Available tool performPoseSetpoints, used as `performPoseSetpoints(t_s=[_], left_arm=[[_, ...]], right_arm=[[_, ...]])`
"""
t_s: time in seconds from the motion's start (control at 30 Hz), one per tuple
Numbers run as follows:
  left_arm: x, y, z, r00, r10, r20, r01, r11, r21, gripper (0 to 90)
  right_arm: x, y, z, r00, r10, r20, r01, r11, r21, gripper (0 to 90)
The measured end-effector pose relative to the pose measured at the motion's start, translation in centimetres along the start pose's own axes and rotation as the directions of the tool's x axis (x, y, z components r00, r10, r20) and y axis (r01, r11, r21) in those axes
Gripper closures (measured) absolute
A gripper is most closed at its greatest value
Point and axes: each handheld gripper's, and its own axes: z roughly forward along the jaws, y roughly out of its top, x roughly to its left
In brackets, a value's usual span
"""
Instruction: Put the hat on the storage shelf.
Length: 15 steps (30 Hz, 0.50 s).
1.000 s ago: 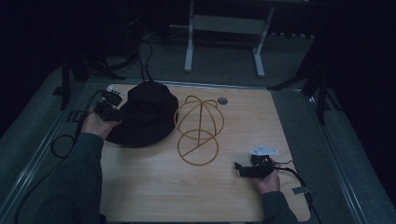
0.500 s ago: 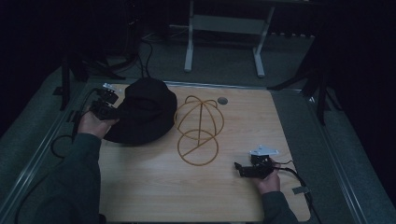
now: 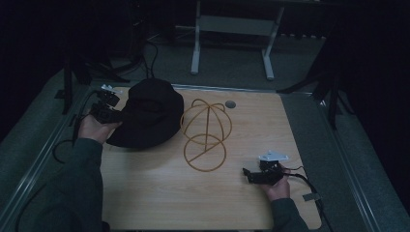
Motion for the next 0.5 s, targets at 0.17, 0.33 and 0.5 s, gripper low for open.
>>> performPoseSetpoints(t_s=[0.17, 0.33, 0.5], left_arm=[[0.1, 0.0, -0.7, 0.9998, 0.016, -0.007, -0.016, 0.9998, 0.007, 87.5], [0.2, 0.1, -1.3, 0.9997, 0.025, -0.007, -0.025, 0.9997, 0.003, 87.6], [0.2, 0.3, -2.0, 0.9994, 0.033, 0.006, -0.033, 0.9994, -0.013, 87.6]], right_arm=[[0.0, 0.0, 0.0, 1.0000, 0.000, 0.000, 0.000, 1.000, 0.000, 13.3], [0.0, 0.0, 0.0, 1.0000, 0.000, 0.000, 0.000, 1.000, 0.000, 13.3], [0.0, 0.0, 0.0, 1.0000, 0.002, 0.000, -0.002, 1.000, 0.000, 13.3]])
